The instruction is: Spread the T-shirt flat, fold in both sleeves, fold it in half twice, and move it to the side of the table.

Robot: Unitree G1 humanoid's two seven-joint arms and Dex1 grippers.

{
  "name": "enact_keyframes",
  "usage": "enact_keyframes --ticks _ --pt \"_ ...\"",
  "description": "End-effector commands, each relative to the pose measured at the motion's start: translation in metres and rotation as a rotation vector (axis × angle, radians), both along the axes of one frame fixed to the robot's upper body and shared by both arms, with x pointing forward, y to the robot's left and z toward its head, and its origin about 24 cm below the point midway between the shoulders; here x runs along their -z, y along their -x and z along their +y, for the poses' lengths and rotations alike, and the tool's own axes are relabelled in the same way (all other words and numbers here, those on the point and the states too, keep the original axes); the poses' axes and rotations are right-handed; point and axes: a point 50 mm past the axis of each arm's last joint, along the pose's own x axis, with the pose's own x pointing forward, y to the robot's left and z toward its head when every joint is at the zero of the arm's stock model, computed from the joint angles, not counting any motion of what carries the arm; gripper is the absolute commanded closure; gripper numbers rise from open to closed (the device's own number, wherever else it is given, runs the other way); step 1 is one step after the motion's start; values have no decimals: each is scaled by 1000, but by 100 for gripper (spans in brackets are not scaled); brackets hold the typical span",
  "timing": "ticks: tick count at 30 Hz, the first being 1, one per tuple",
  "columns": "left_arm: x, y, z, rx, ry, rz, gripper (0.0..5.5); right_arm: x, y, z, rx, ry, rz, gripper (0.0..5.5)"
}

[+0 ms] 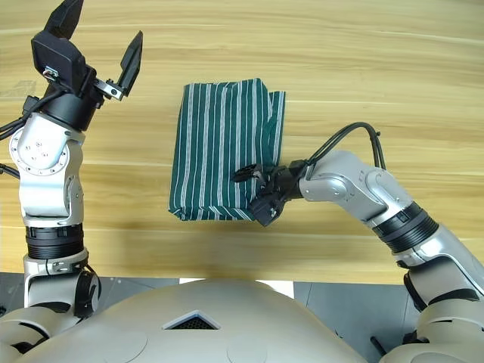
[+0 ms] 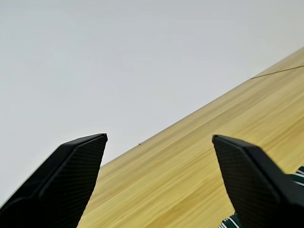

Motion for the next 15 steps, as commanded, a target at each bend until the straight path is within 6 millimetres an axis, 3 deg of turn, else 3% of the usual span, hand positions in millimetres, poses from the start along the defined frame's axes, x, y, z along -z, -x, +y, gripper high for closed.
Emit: enact_keyframes --ticks 1,5,7,10,13,15 --pt "4 3 -4 13 -9 20 140 20 11 -11 18 107 74 131" --pt "6 4 -1 -1 -10 31 140 21 4 -16 66 101 53 131" --pt "7 5 0 2 -14 35 140 10 5 -12 104 24 98 131" --pt "3 10 10 4 -59 24 140 -28 15 -16 157 -166 230 131" --pt "-12 19 35 -20 -142 -7 140 -81 35 -22 127 -449 453 131" --pt "-22 27 43 6 -173 -20 140 -101 40 -27 112 -569 520 131"
